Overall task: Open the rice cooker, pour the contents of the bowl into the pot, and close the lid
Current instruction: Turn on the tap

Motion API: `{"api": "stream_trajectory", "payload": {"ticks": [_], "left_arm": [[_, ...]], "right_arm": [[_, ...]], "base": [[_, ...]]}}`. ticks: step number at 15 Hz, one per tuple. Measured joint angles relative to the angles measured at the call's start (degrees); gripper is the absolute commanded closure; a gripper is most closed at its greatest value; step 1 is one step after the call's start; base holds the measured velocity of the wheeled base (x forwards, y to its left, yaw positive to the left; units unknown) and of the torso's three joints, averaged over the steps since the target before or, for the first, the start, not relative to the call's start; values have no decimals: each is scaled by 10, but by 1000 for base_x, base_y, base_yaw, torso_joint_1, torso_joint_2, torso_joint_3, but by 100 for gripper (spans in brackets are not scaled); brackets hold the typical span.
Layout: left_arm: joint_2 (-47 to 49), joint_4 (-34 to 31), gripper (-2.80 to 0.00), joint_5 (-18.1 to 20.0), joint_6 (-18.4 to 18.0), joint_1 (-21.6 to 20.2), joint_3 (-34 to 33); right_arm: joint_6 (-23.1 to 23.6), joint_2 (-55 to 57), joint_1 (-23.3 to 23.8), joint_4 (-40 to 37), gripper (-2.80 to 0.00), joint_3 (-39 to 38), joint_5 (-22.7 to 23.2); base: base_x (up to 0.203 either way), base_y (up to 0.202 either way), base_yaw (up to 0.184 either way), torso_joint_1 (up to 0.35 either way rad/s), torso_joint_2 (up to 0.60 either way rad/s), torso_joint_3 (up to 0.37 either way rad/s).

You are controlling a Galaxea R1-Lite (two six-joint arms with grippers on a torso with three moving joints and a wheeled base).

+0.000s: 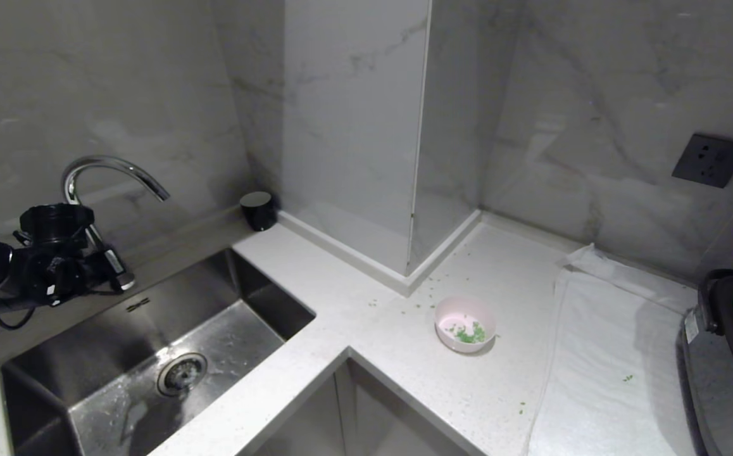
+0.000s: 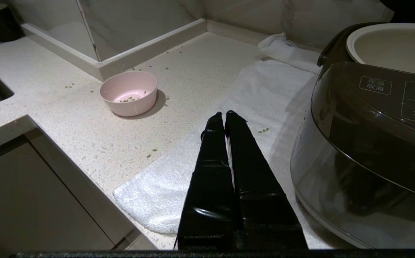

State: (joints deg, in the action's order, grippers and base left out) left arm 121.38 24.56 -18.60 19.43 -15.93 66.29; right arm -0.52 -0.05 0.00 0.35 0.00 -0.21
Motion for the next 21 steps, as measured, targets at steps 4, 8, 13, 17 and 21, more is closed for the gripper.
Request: {"api": "stream_trajectory", "payload": {"ticks": [4, 8, 13, 17, 21], "left_arm": [[70, 13, -280, -1, 12, -29, 77], [113, 13, -280, 4, 53, -54, 102], [145, 13, -280, 6, 80, -61, 137], [157, 13, -280, 3, 92, -60, 163], [167, 12, 0, 1, 92, -62, 173]], "right_arm": [[0, 0, 0, 0, 0, 0, 0], [0, 0, 0, 0, 0, 0, 0], [0, 0, 0, 0, 0, 0, 0], [0, 0, 0, 0, 0, 0, 0], [0, 0, 0, 0, 0, 0, 0]], "base": [[0, 0, 0, 0, 0, 0], [0, 0, 0, 0, 0, 0], [0, 0, 0, 0, 0, 0], [0, 0, 0, 0, 0, 0], [0, 0, 0, 0, 0, 0]]}}
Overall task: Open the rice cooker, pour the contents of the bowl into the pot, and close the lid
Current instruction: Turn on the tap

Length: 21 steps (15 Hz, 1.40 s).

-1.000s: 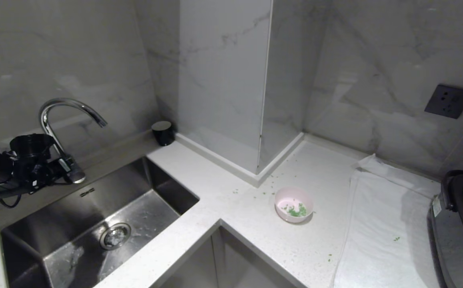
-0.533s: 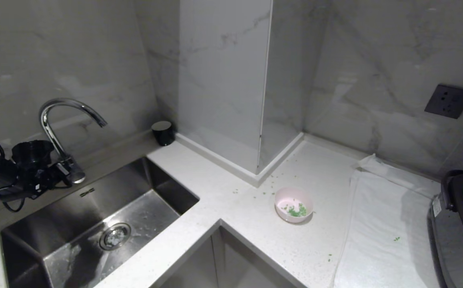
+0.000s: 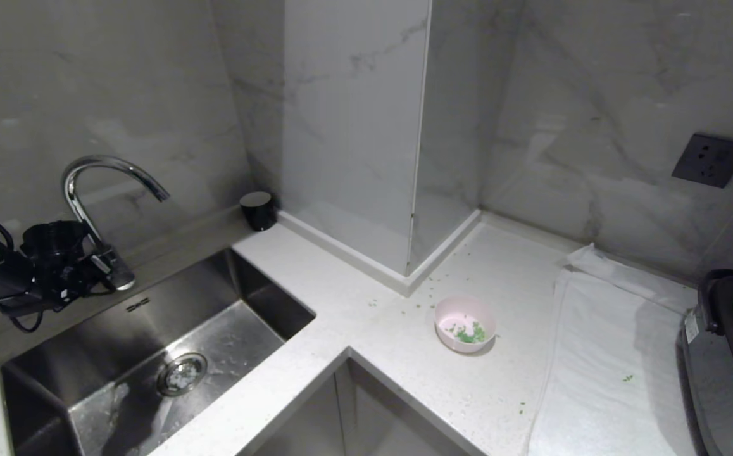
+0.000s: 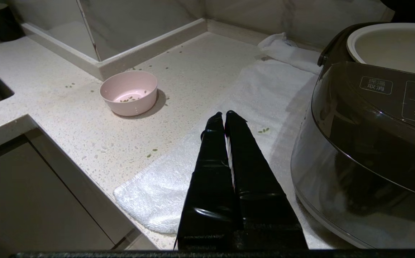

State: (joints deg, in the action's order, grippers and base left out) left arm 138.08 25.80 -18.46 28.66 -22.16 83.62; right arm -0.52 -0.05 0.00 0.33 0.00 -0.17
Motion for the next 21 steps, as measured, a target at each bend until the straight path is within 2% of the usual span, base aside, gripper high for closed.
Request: {"api": "stream_trajectory", "payload": {"ticks": [10, 21], "left_arm": [[19, -5, 0, -1, 0, -1, 33], [7, -13, 0, -3, -2, 0, 21]], "right_arm": [[0, 0, 0, 0, 0, 0, 0], [0, 0, 0, 0, 0, 0, 0]], "base": [[0, 0, 0, 0, 0, 0], [0, 0, 0, 0, 0, 0]]}}
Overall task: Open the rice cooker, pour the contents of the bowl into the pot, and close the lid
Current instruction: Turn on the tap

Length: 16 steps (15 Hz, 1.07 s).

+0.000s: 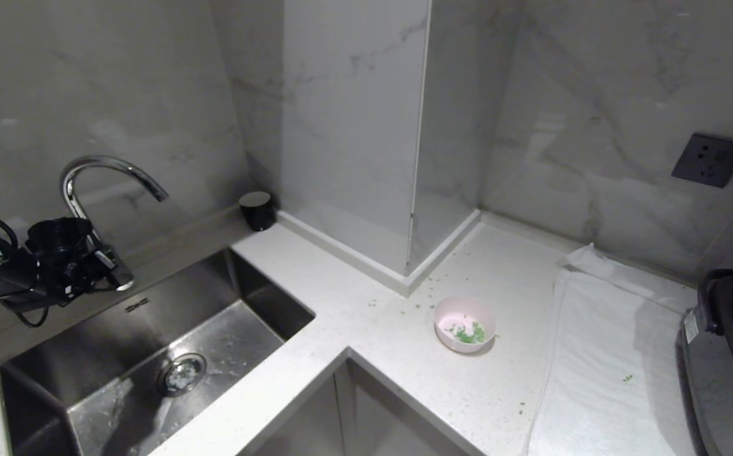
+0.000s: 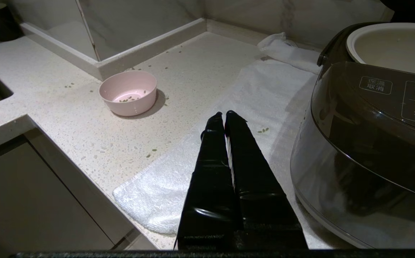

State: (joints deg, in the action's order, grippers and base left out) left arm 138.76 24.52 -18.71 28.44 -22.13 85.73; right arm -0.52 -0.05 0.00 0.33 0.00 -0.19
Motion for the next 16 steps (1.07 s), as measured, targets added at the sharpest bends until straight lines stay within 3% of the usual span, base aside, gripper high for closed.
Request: {"api": "stream_trajectory", "payload": {"ticks": [16], "left_arm": [[-20, -5, 0, 5, -26, 4, -40]], "right_arm": [[0, 0, 0, 0, 0, 0, 0]], "base": [[0, 0, 0, 0, 0, 0]]}}
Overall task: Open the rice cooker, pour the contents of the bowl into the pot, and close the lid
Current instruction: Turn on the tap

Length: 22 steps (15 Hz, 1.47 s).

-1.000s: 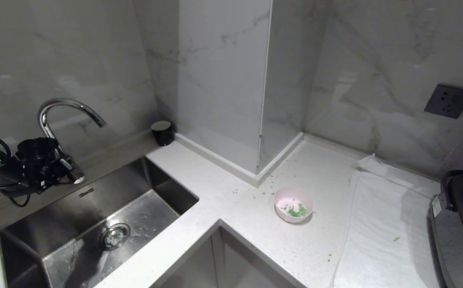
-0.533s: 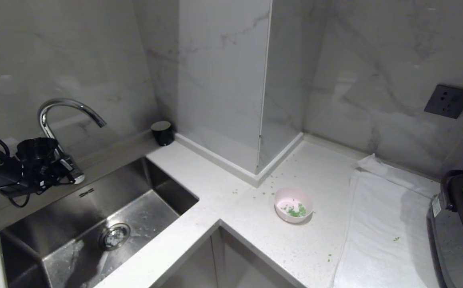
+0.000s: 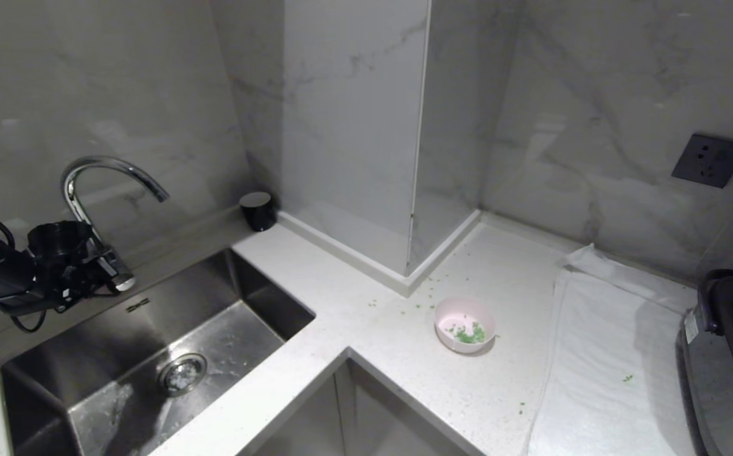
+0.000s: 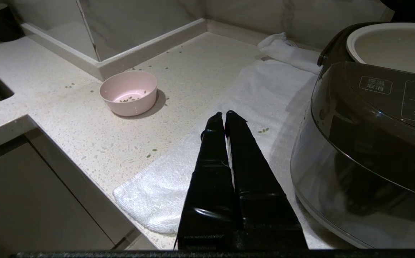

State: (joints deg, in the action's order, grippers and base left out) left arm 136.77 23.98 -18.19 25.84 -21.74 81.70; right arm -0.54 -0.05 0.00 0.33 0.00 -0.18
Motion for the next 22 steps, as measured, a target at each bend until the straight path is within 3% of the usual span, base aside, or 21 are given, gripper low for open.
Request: {"api": "stream_trajectory", "payload": {"ticks": [11, 12, 17, 22], "left_arm": [[-22, 7, 0, 13, 3, 4, -21], [-27, 8, -280, 14, 3, 5, -24], [-24, 12, -280, 10, 3, 6, -17], [8, 10, -280, -1, 2, 4, 40]], "right_arm": [[0, 0, 0, 0, 0, 0, 0], [0, 0, 0, 0, 0, 0, 0], [0, 0, 0, 0, 0, 0, 0], [0, 0, 0, 0, 0, 0, 0]], "base": [[0, 0, 0, 0, 0, 0], [0, 0, 0, 0, 0, 0], [0, 0, 0, 0, 0, 0], [0, 0, 0, 0, 0, 0]]}}
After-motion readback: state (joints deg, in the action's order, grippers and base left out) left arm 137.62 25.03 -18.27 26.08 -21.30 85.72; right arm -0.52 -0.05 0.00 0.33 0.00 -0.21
